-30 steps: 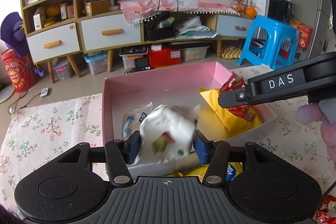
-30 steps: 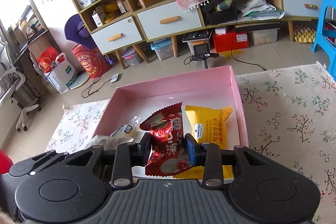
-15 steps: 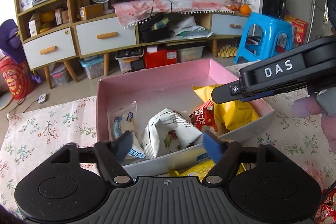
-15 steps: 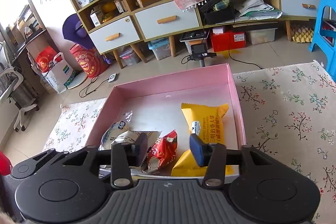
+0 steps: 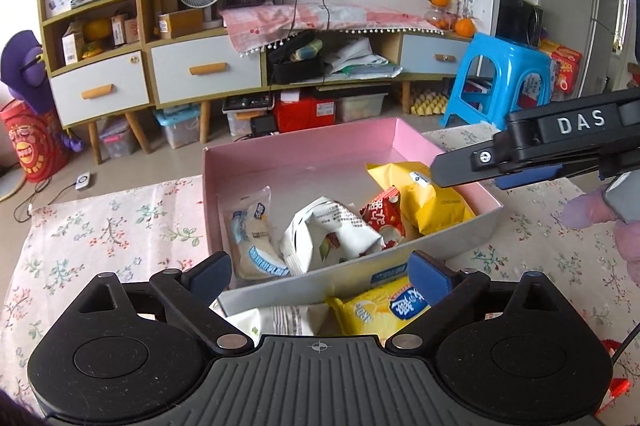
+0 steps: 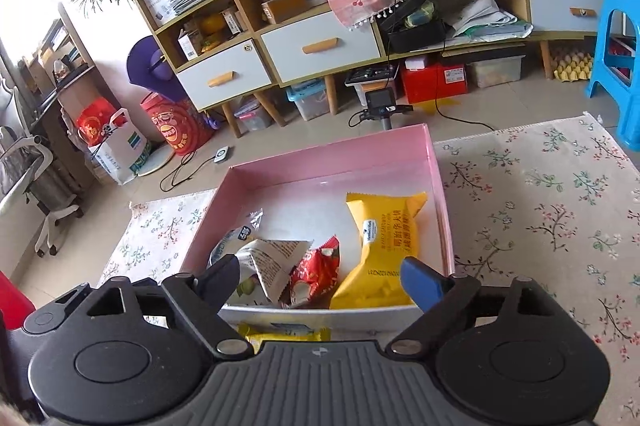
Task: Organize snacks
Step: 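Withdraw both open tools from the box, then move both open tools back over the snack pile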
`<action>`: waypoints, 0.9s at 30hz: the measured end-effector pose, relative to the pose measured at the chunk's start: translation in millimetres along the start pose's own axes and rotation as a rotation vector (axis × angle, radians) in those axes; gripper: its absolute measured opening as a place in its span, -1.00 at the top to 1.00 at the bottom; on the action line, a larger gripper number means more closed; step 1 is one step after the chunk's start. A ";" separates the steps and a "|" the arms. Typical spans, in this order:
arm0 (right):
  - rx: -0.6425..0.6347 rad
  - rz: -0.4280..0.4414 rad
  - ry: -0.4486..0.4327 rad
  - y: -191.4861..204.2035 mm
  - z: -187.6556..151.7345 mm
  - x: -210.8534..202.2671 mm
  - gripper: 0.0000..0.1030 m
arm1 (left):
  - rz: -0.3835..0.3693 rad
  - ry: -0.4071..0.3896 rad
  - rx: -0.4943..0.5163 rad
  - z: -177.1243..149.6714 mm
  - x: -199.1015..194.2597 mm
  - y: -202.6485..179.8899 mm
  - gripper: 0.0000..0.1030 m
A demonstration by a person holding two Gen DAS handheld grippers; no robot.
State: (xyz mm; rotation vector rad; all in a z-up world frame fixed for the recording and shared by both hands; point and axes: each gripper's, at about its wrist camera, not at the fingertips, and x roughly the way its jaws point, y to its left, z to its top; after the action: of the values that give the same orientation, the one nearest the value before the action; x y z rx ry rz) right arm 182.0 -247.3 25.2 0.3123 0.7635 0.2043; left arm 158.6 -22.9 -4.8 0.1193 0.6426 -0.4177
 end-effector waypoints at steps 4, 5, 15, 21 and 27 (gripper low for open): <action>-0.041 -0.018 0.001 1.2 -6.3 -7.4 -0.59 | -0.002 0.003 -0.008 -4.1 -8.4 0.8 -0.87; -0.053 -0.025 0.002 1.3 -7.6 -8.9 -0.59 | -0.003 0.007 -0.010 -5.4 -10.1 0.9 -0.87; -0.124 -0.046 -0.023 -2.7 -22.8 -31.0 -0.70 | 0.014 0.035 0.000 -22.9 -32.1 1.8 -0.87; -0.167 -0.051 -0.030 -0.5 -32.8 -39.5 -0.70 | 0.025 0.038 -0.014 -31.4 -48.3 7.5 -0.87; -0.222 -0.039 -0.037 6.2 -45.1 -48.9 -0.75 | 0.023 0.053 -0.009 -42.2 -61.8 12.1 -0.87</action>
State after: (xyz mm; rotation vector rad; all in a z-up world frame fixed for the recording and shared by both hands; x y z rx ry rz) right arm 115.3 -246.6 28.3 0.0911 0.7025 0.2438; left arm 95.6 19.2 -1.4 0.1292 0.6946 -0.3907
